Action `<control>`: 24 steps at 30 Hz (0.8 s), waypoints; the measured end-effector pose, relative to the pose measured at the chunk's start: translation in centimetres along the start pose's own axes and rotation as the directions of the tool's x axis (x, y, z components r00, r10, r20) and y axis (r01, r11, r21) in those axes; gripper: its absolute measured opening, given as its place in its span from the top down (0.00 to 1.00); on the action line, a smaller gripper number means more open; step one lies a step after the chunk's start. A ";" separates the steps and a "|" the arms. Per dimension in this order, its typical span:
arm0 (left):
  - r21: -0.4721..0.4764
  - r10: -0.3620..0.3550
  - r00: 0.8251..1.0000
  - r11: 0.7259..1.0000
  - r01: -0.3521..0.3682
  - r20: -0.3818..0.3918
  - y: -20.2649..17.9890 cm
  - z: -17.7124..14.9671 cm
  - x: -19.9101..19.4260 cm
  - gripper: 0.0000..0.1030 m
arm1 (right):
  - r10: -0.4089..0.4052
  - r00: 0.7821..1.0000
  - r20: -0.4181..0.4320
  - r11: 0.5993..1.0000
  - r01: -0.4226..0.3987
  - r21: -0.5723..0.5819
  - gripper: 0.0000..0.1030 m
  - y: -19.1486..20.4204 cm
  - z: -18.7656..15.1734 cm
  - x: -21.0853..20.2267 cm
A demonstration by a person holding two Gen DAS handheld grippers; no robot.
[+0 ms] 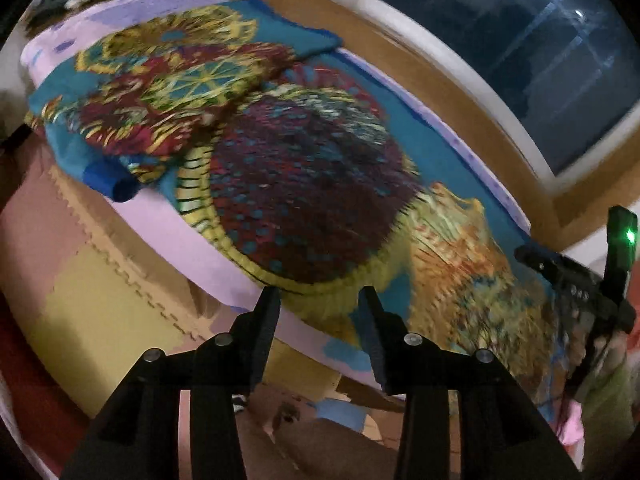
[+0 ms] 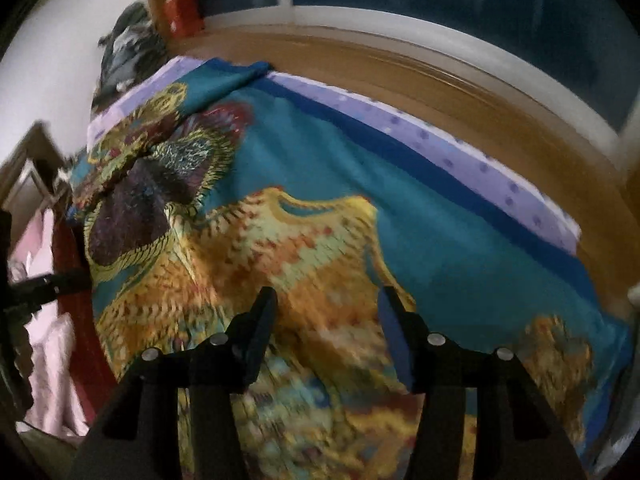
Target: Fold clothes
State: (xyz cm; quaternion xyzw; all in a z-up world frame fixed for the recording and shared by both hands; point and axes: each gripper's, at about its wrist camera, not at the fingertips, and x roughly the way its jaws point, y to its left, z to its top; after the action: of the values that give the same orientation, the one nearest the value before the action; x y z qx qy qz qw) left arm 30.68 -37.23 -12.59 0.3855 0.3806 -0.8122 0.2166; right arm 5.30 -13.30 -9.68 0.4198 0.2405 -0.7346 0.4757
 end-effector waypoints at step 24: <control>-0.200 0.051 0.998 0.978 -0.056 -0.027 0.2 0.9 1.3 0.60 | 0.095 0.993 -0.065 0.977 -0.106 -0.185 0.49 -1.3 11.7 8.8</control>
State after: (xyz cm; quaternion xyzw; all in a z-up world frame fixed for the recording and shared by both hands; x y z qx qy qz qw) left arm 29.63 -38.13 -13.35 0.3805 0.4524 -0.7593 0.2720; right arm -2.18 -25.93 -10.99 0.4051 0.3004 -0.6717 0.5427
